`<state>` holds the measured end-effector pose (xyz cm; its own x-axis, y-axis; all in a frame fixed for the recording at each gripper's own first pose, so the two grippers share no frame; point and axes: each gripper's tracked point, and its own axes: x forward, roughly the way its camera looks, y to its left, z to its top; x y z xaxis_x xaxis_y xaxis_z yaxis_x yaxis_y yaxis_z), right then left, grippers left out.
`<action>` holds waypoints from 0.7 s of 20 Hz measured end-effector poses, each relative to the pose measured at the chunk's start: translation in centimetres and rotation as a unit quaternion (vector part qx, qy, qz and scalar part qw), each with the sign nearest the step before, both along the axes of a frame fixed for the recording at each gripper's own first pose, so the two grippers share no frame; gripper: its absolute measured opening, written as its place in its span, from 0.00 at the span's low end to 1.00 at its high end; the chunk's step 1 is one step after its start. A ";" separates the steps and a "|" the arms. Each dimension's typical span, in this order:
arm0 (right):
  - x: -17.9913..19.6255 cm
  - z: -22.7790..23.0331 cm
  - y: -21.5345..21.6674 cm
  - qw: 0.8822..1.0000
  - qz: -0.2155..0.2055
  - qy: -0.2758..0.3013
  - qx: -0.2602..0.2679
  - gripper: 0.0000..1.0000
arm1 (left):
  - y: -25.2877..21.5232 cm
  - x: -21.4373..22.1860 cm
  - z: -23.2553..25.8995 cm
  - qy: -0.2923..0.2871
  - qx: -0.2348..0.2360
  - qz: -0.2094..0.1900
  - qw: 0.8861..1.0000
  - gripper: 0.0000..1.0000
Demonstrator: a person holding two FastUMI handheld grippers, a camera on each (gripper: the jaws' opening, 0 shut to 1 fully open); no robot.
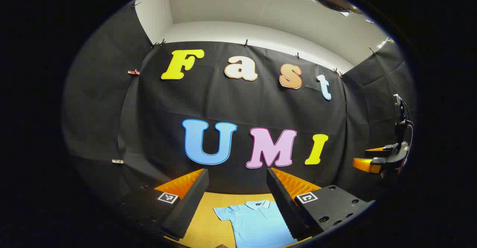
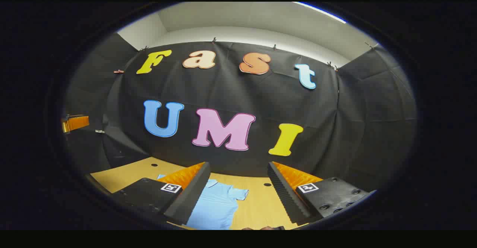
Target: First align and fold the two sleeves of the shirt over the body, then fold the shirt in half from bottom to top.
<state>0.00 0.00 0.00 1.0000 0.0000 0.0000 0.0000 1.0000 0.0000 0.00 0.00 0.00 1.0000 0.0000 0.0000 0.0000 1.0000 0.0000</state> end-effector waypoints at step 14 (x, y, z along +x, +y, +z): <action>0.8 0.1 1.5 1.000 0.004 0.003 0.015 0.97 | 1.3 -0.2 0.7 -0.008 0.005 0.008 1.000 0.99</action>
